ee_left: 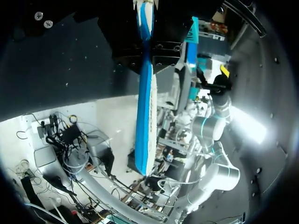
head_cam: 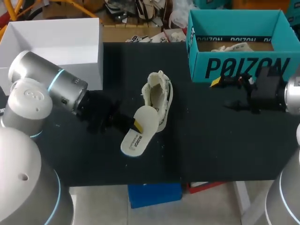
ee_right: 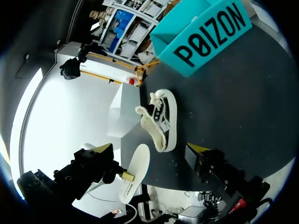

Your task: Take the shoe out of the shoebox, open the shoe tongue, remove and reinsert the insole, then place the shoe into the shoebox

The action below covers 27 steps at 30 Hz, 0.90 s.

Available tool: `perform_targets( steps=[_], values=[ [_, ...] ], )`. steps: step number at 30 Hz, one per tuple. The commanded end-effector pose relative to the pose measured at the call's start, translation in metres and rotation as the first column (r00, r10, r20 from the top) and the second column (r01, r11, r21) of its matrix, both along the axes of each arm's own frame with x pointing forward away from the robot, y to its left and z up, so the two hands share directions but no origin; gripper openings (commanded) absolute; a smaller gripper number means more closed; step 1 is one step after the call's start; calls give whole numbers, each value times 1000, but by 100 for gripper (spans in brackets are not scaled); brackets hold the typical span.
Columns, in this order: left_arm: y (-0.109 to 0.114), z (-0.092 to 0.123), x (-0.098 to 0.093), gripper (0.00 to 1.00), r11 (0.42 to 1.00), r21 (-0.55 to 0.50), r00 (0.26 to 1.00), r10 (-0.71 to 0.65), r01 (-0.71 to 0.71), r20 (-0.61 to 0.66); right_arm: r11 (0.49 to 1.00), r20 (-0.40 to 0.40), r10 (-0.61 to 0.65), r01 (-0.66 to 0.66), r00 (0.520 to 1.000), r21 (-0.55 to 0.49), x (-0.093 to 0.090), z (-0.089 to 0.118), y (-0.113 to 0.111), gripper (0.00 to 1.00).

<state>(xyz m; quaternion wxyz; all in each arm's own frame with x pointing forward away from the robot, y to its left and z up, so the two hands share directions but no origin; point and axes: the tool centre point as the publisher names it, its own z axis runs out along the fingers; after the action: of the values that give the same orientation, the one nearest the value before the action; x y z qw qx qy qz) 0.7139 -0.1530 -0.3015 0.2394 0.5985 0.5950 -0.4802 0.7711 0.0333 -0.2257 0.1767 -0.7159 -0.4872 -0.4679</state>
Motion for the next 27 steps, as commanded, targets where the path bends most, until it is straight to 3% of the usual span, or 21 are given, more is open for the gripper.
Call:
perform_targets(
  steps=[1,27],
  values=[
    [-1,-3,17,0,997,43,997,-69,71,-32,1000,10,-15,15,1000,0,0,-2,3,100],
    [-14,-26,79,0,960,215,983,-166,179,-79,1000,10,-15,15,1000,0,0,-2,3,100]
  ],
)
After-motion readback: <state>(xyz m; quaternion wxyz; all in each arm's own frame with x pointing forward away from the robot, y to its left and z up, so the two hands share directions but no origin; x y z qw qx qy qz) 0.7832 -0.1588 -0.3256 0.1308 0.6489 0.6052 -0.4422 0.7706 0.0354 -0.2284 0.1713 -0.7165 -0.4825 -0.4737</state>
